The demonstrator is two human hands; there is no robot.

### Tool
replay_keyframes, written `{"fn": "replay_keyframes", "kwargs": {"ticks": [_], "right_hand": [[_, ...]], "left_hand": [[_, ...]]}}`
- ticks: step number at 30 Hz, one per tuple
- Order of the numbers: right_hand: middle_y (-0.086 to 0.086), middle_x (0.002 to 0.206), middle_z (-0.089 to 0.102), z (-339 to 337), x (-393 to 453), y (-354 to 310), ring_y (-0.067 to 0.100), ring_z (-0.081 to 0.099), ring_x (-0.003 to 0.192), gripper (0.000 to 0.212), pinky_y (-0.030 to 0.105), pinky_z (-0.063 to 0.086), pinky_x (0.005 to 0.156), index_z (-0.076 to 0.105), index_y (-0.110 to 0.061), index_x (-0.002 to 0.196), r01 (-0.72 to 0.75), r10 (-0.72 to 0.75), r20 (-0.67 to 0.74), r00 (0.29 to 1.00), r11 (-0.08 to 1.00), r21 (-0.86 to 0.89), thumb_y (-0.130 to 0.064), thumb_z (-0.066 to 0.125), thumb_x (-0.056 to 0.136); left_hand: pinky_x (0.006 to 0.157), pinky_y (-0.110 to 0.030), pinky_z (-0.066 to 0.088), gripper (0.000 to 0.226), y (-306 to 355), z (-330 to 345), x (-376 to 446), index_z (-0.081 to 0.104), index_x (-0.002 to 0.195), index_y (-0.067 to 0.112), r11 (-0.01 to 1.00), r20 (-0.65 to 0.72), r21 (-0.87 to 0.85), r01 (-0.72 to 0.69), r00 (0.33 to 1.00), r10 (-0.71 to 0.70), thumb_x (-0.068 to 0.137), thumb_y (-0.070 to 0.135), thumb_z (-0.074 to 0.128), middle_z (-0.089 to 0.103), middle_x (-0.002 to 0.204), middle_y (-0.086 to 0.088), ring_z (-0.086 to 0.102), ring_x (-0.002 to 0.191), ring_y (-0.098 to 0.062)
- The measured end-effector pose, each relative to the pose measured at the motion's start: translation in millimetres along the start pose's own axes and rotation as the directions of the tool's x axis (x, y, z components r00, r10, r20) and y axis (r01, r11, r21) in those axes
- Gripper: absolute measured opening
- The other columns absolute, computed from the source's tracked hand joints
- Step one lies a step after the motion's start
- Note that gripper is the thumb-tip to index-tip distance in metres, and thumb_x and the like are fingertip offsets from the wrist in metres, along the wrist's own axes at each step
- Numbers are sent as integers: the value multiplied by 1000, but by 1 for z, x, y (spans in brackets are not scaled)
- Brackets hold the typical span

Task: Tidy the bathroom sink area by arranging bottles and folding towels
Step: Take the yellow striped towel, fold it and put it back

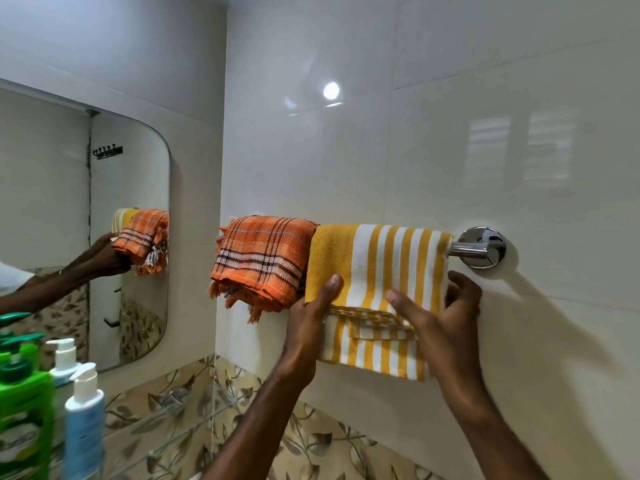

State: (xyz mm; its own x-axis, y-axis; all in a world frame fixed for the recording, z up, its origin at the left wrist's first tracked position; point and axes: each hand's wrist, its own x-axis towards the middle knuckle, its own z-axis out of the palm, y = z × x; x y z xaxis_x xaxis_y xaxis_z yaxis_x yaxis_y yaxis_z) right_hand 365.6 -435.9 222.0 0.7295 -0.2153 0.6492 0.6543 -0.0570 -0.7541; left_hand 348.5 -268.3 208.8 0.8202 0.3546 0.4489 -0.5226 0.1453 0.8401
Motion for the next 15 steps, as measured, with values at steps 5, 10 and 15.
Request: {"fn": "replay_keyframes", "kwargs": {"ticks": [5,10,15], "right_hand": [[-21,102,68,-6,1,9,-1,67,93,55,17,50,73,60,-30,126,-122,108,265,958,992,35,-42,81,77],[-22,108,67,-2,-3,18,-11,66,90,51,7,49,70,54,-32,133,-88,63,264,963,993,82,-37,73,87],[-23,106,67,-1,-3,27,-15,65,90,44,5,51,70,51,-38,127,-99,50,279,959,982,164,-33,72,88]], "left_hand": [[93,-44,57,42,-5,0,2,64,121,20,999,-43,11,-41,998,42,87,43,69,75,111,0,73,101,-17],[94,-49,56,49,-7,-2,2,65,122,18,995,-77,81,-66,994,73,85,50,71,75,111,-2,72,103,-21],[90,-42,58,33,-6,0,-1,67,115,21,990,-92,108,-89,991,99,90,43,66,76,109,-2,72,101,-19]]}}
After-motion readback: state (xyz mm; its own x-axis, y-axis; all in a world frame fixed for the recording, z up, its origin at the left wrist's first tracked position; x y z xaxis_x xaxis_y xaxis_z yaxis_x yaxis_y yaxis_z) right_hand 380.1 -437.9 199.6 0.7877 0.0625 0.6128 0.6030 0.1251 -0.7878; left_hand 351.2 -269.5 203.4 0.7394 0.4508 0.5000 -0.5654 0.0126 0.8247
